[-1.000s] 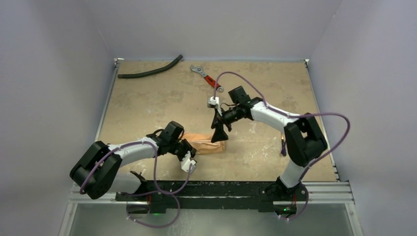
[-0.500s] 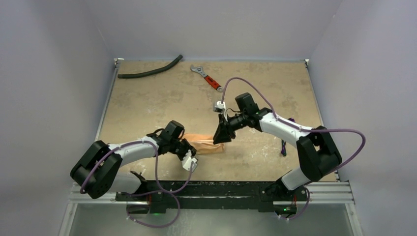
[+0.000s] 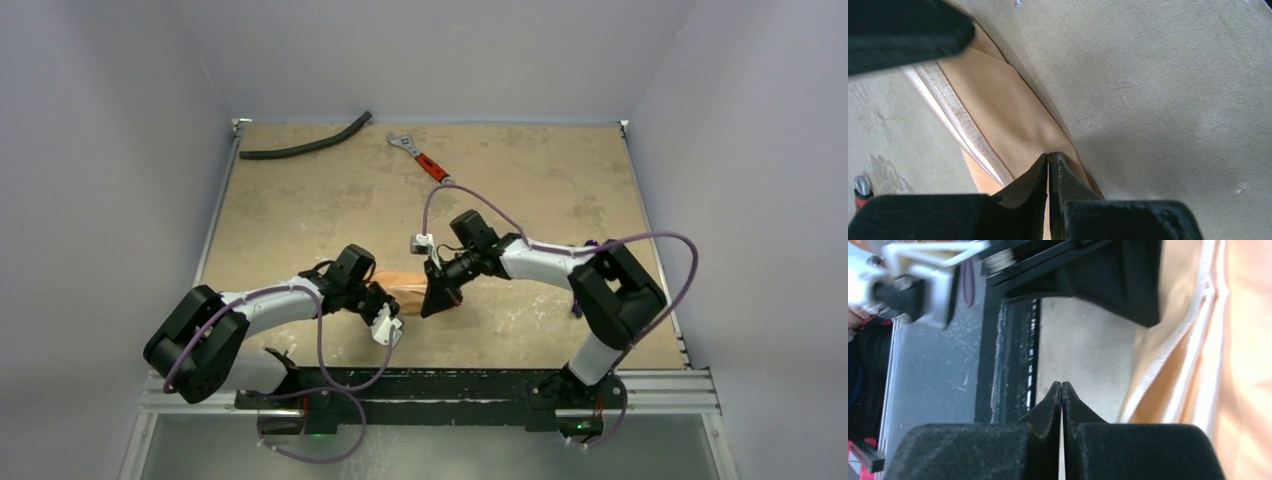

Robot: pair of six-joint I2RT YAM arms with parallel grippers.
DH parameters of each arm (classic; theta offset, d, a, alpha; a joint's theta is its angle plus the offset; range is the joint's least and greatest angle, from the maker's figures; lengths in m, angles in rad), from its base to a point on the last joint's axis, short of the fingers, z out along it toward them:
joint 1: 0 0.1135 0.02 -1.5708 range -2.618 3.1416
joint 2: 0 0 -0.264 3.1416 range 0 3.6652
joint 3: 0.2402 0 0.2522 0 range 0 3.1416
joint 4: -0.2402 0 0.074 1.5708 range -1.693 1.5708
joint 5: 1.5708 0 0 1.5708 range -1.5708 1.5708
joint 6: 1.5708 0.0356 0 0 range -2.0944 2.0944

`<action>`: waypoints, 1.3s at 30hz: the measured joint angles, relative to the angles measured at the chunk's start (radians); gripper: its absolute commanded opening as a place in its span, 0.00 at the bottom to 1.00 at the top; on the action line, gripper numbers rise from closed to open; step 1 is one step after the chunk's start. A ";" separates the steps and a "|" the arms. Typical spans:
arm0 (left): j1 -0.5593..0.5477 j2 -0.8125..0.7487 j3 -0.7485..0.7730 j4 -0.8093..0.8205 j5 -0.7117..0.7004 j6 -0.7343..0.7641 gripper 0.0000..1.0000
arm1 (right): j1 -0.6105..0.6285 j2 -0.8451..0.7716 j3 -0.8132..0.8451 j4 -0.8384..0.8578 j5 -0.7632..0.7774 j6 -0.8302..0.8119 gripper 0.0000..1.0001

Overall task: Fold the napkin into a case and place the utensils inside
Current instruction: Fold the 2/3-rectangle-folded napkin at the center of the board.

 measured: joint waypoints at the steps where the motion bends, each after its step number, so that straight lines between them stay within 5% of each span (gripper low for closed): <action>1: 0.000 0.000 0.000 0.000 0.000 0.000 0.04 | -0.001 0.032 0.017 -0.011 0.002 -0.008 0.00; 9: 0.000 0.000 0.000 -0.003 0.000 0.007 0.04 | -0.054 0.288 0.143 -0.040 0.011 -0.044 0.00; 17: 0.000 -0.013 0.012 -0.006 -0.007 -0.055 0.17 | -0.085 0.312 0.144 -0.035 0.016 -0.045 0.00; 32: 0.063 -0.187 0.063 -0.060 -0.165 -0.345 0.17 | -0.085 0.242 0.119 0.045 0.045 0.027 0.00; 39: 0.085 -0.272 0.046 -0.162 -0.182 -0.315 0.16 | -0.085 0.220 0.115 0.071 0.048 0.039 0.00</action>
